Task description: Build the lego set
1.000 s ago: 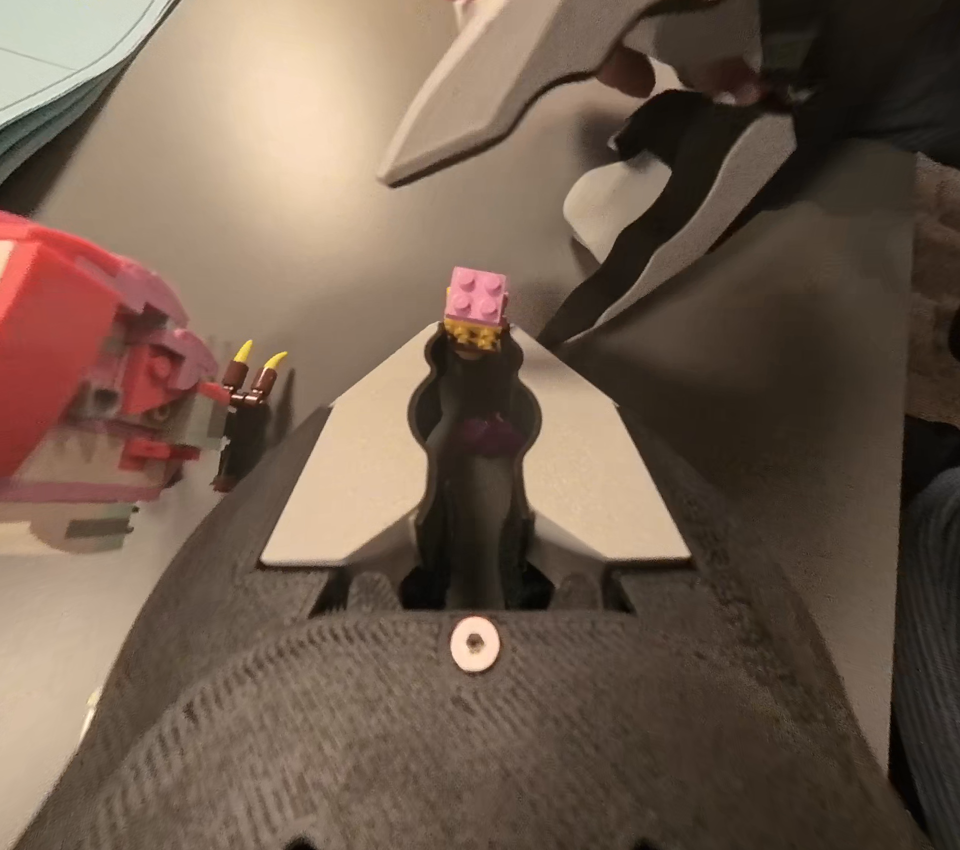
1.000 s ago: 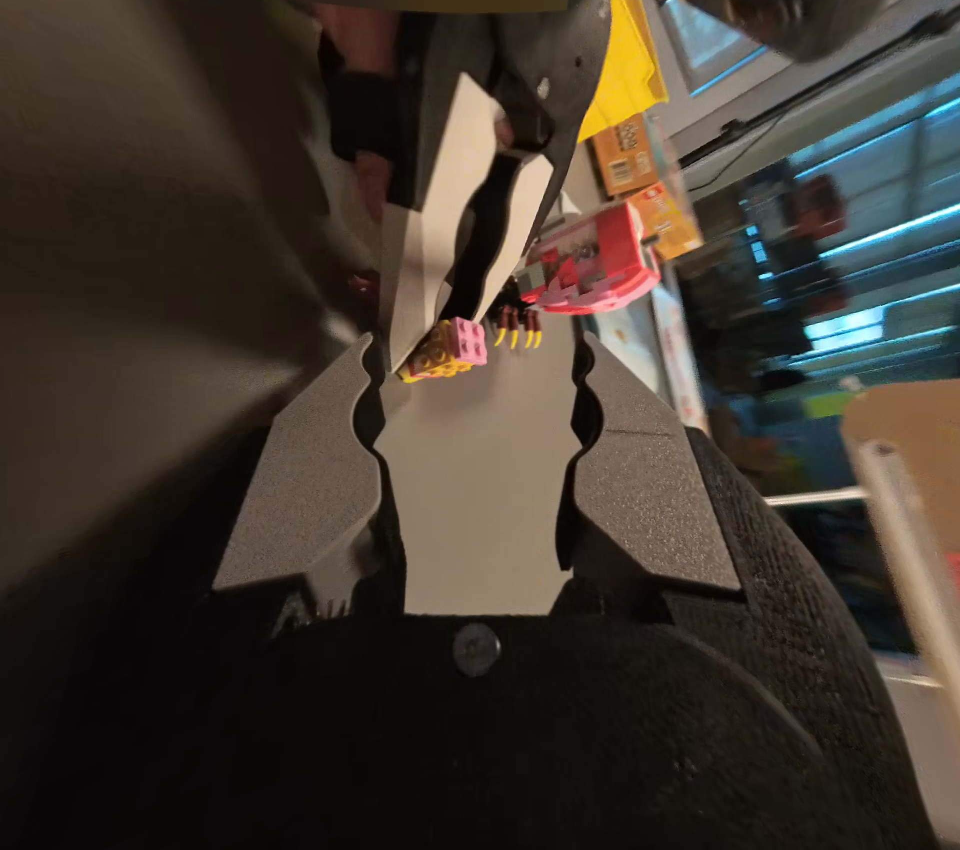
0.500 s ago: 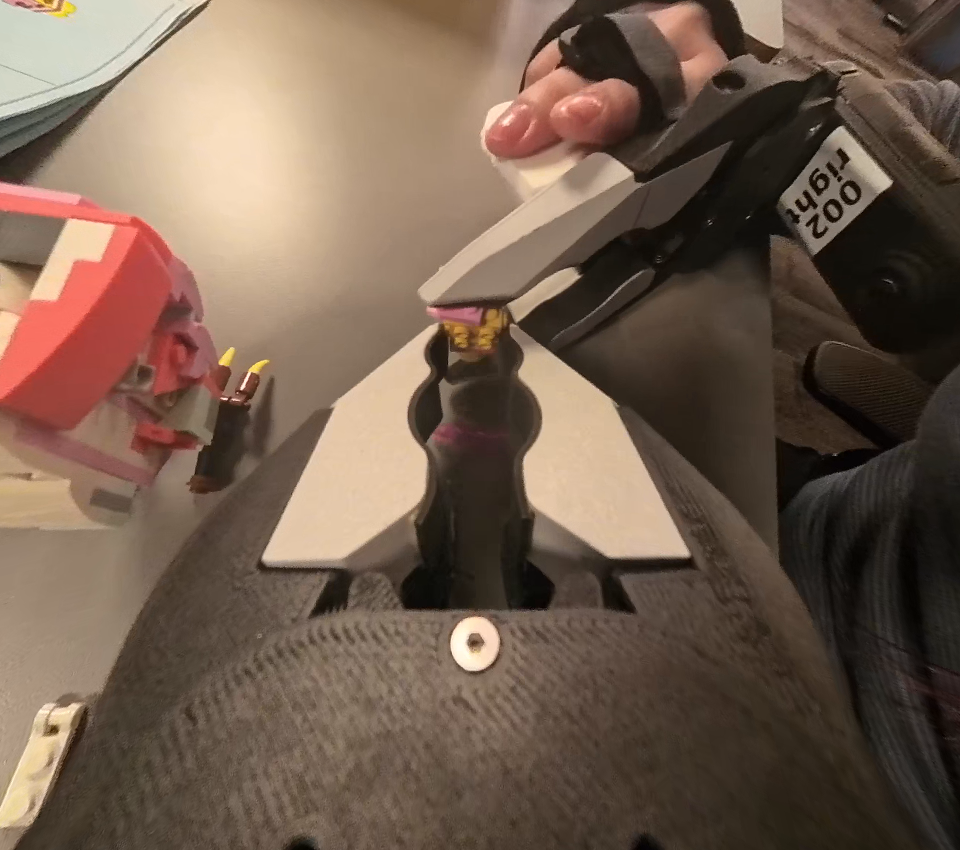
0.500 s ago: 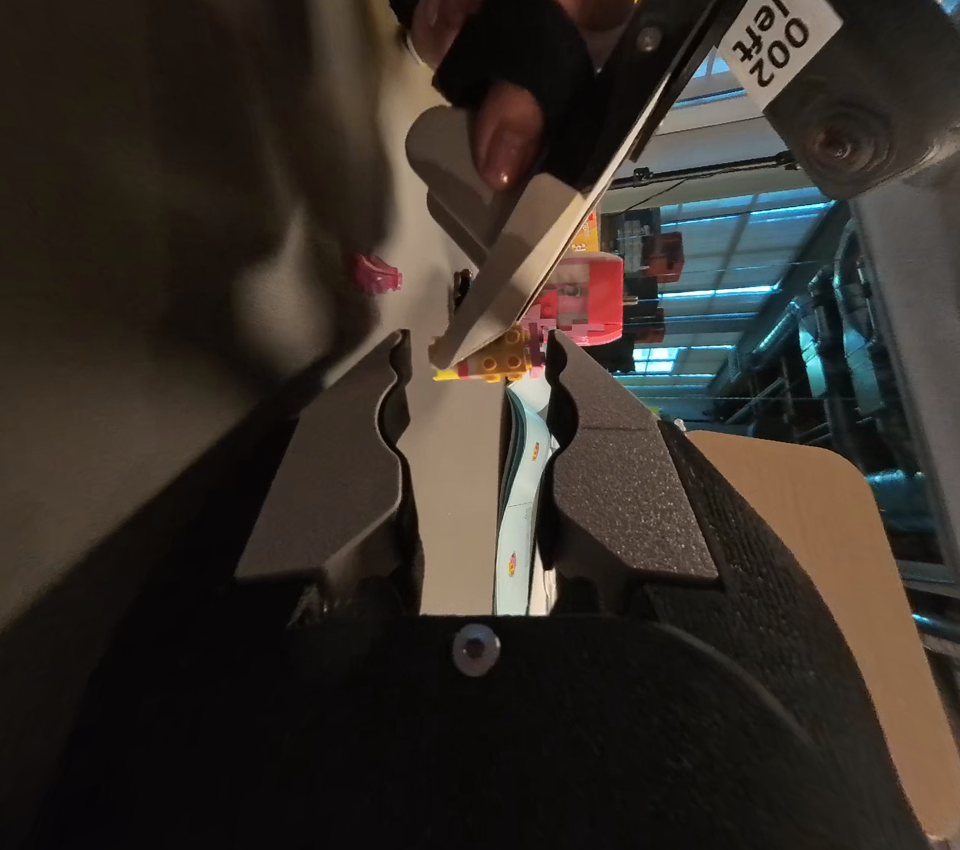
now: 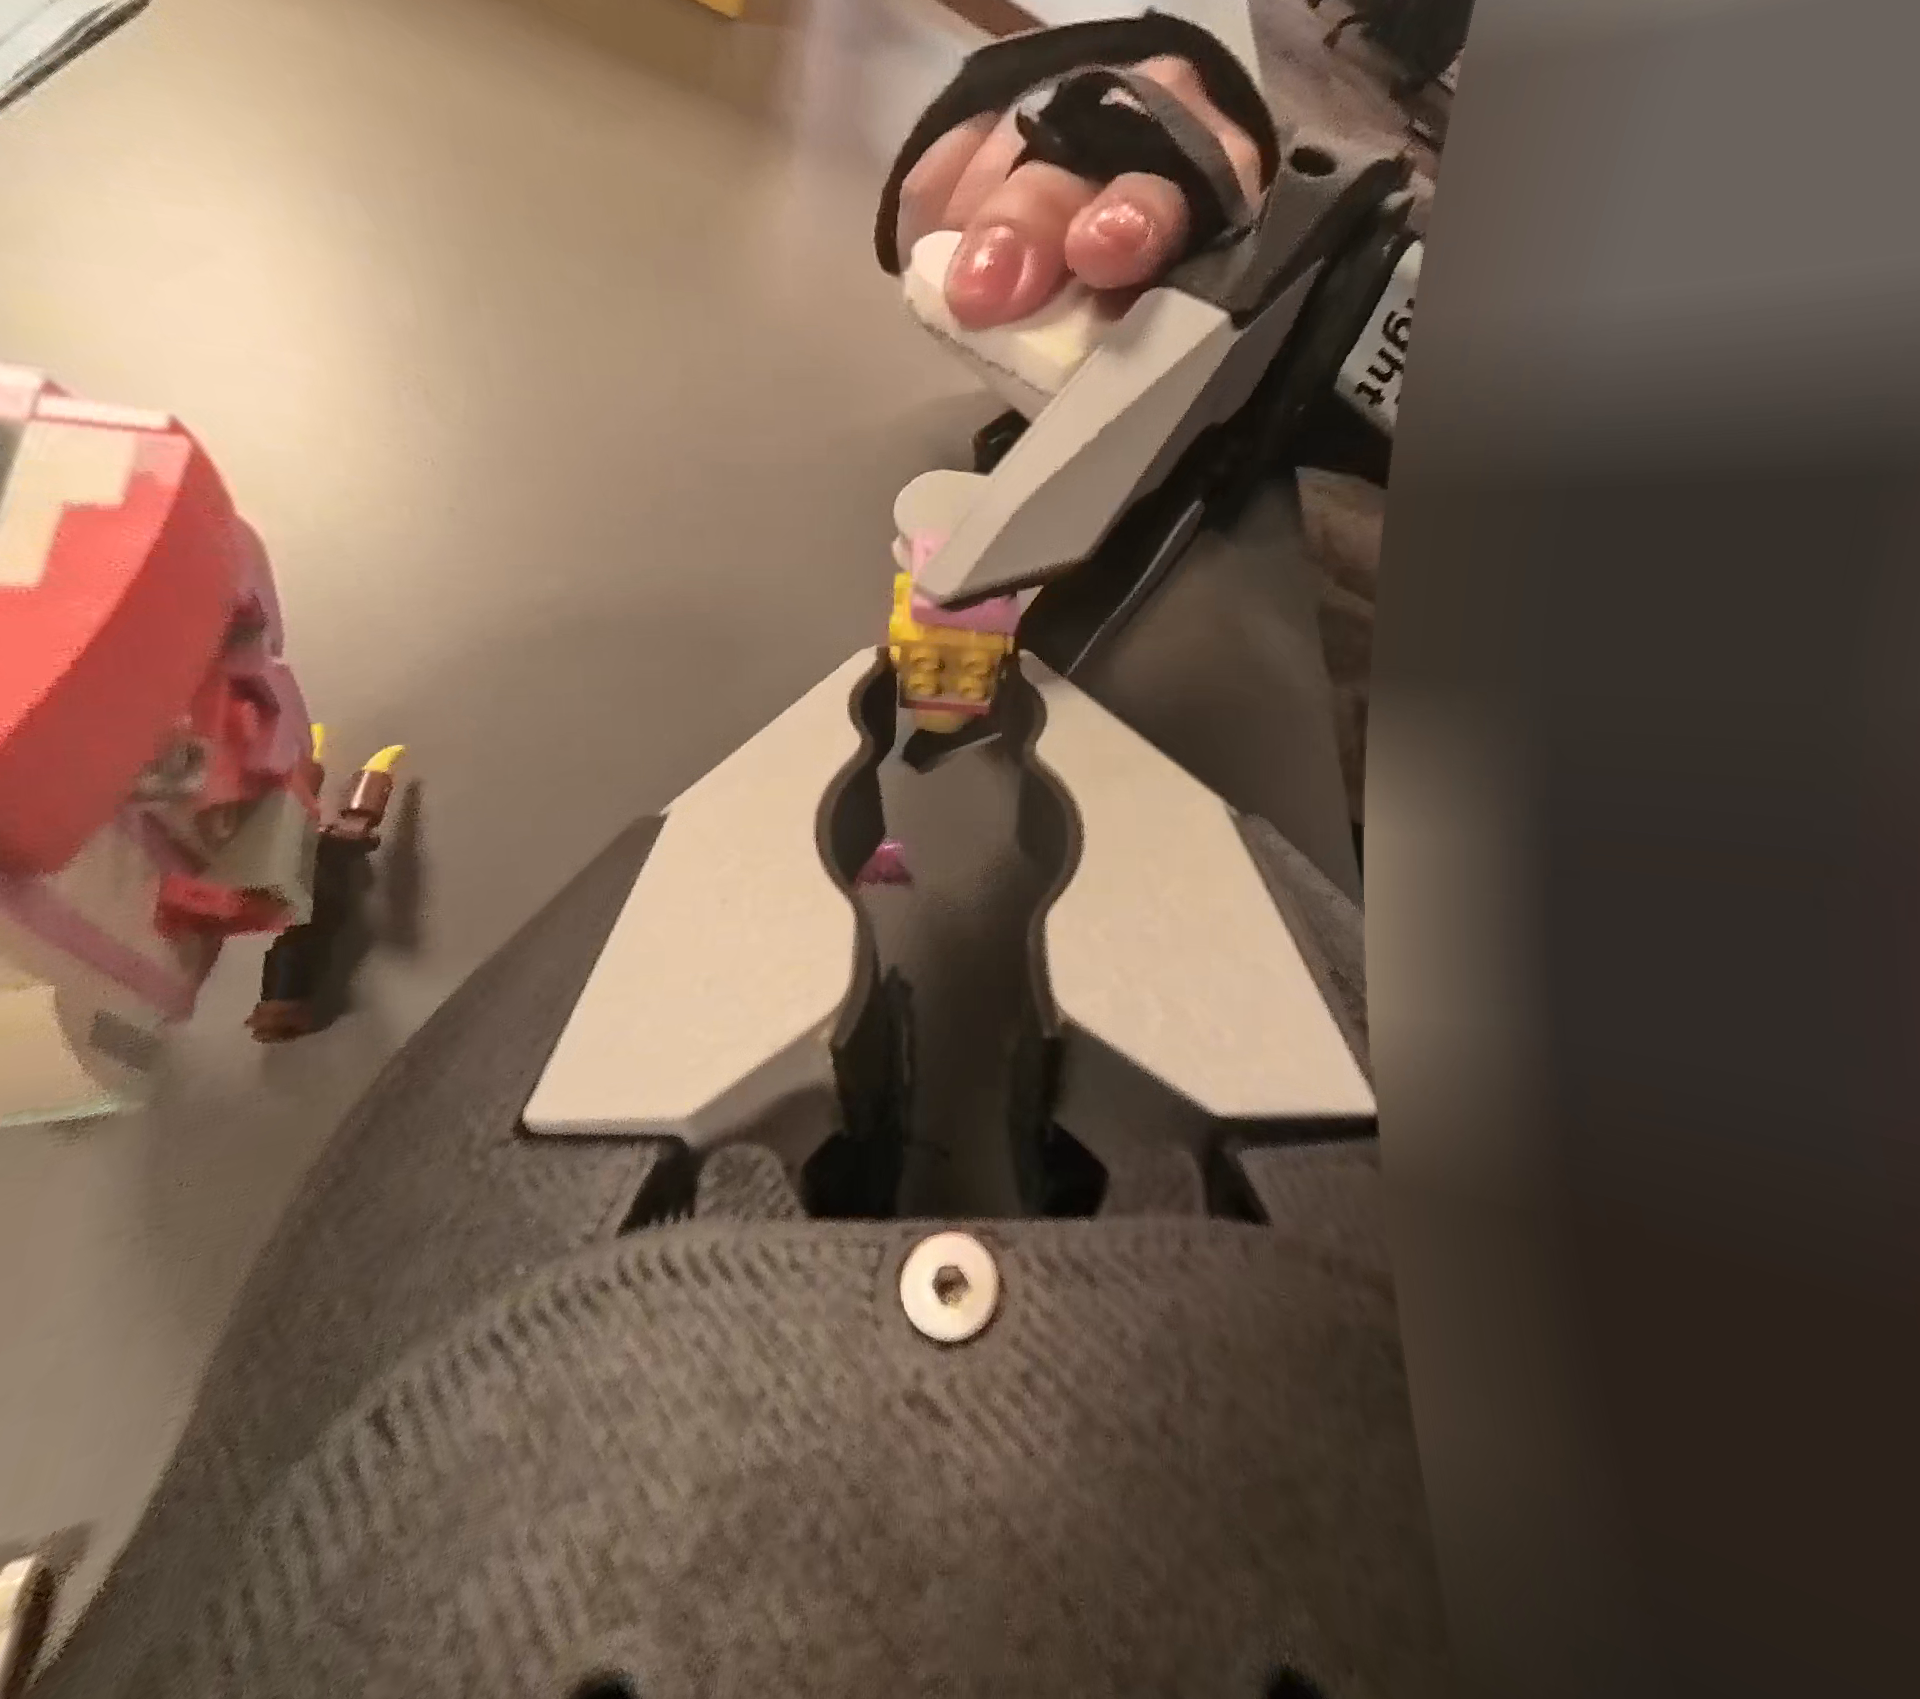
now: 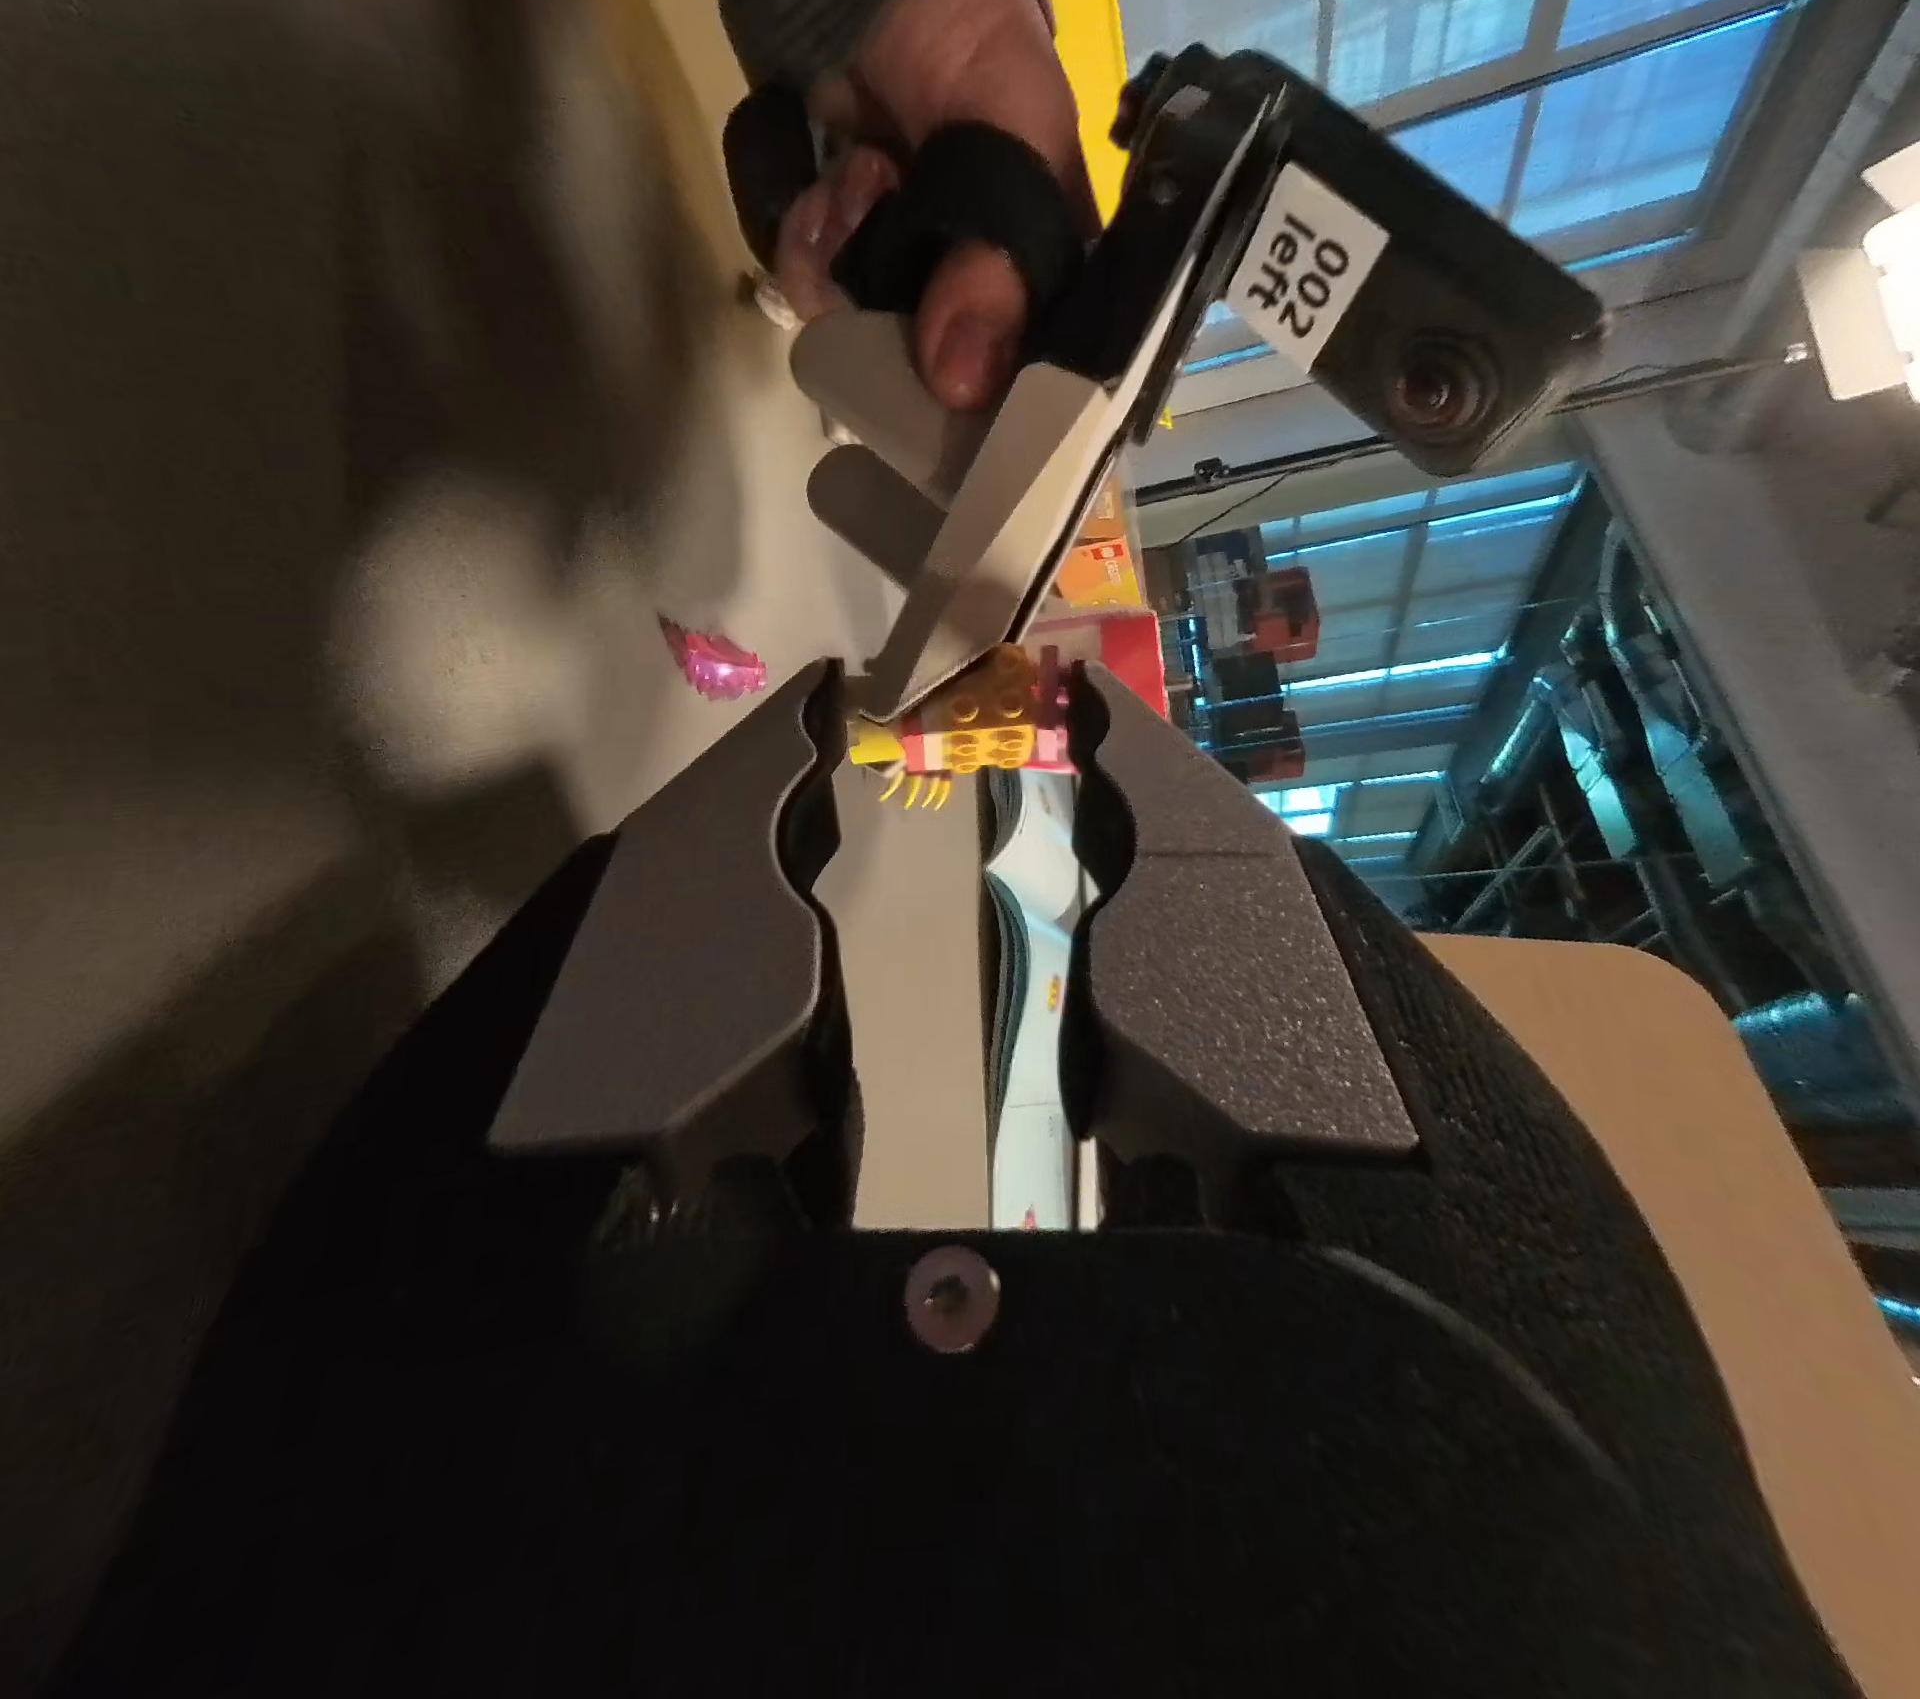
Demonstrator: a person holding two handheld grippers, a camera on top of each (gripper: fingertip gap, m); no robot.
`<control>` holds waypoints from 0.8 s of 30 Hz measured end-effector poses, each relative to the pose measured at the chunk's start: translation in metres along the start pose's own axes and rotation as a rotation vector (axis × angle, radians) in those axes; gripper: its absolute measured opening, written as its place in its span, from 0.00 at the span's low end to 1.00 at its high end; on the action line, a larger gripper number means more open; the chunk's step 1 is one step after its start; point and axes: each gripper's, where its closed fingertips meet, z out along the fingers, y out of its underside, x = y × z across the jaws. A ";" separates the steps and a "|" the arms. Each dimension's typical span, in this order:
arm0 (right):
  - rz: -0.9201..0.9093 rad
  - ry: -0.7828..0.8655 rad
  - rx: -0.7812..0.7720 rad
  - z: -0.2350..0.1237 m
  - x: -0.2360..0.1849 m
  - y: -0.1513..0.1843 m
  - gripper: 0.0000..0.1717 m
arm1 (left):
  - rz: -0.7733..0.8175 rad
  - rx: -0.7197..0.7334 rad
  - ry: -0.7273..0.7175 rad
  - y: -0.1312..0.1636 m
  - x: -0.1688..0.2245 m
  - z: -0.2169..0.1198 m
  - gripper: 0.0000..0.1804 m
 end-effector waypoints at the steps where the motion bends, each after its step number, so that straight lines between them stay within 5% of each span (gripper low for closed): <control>1: 0.000 0.003 0.003 0.000 0.000 -0.001 0.24 | -0.005 0.002 0.011 0.000 0.001 -0.001 0.10; 24: 0.032 -0.110 -0.054 0.004 -0.011 0.001 0.23 | 0.017 -0.059 -0.008 0.011 -0.002 0.000 0.10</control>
